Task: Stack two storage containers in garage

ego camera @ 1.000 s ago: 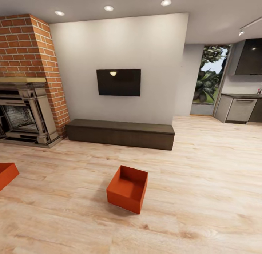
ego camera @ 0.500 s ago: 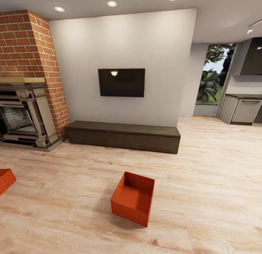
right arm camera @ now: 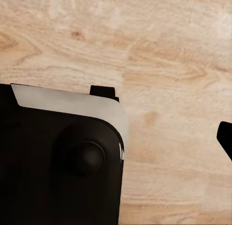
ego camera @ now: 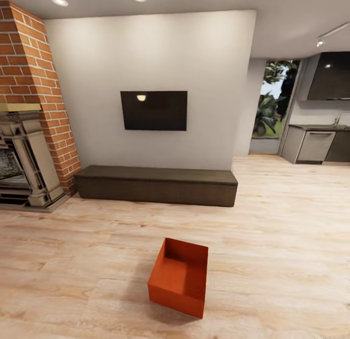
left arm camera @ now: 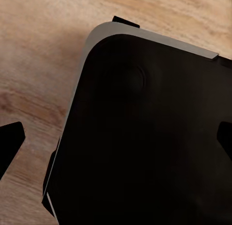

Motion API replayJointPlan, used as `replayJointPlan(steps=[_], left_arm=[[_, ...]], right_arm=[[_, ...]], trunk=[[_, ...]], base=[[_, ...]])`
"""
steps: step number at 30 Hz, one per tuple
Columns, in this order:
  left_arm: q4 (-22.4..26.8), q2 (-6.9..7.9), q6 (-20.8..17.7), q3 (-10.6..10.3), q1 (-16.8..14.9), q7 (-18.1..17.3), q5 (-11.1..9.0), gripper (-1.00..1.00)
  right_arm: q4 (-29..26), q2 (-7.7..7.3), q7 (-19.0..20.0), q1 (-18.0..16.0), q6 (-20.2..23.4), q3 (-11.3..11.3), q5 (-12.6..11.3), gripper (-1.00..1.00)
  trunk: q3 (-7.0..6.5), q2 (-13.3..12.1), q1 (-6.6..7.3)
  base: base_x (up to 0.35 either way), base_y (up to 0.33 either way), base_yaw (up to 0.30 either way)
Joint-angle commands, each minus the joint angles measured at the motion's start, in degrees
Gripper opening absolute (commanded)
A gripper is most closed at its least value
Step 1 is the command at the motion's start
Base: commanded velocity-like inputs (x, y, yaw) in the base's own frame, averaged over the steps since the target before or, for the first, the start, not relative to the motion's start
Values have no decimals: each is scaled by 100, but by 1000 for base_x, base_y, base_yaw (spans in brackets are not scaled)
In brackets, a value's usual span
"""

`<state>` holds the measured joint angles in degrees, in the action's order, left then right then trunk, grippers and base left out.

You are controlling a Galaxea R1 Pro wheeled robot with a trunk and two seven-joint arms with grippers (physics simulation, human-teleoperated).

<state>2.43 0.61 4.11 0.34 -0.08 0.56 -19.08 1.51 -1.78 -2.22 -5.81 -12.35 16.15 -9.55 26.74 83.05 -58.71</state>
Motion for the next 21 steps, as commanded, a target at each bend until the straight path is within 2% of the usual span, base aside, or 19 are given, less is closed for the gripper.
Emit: replayJointPlan(steps=[1, 21], left_arm=[[2, 0, 11, 1, -1, 6, -16, 100], [2, 0, 14, 1, -1, 6, -17, 100]], right_arm=[[16, -1, -6, -8, -31, 50, -54, 100], [16, -7, -4, -8, -31, 47, -56, 100]], trunk=[[6, 3, -2], [6, 3, -2]], base=[[215, 292, -288], [210, 294, -288]])
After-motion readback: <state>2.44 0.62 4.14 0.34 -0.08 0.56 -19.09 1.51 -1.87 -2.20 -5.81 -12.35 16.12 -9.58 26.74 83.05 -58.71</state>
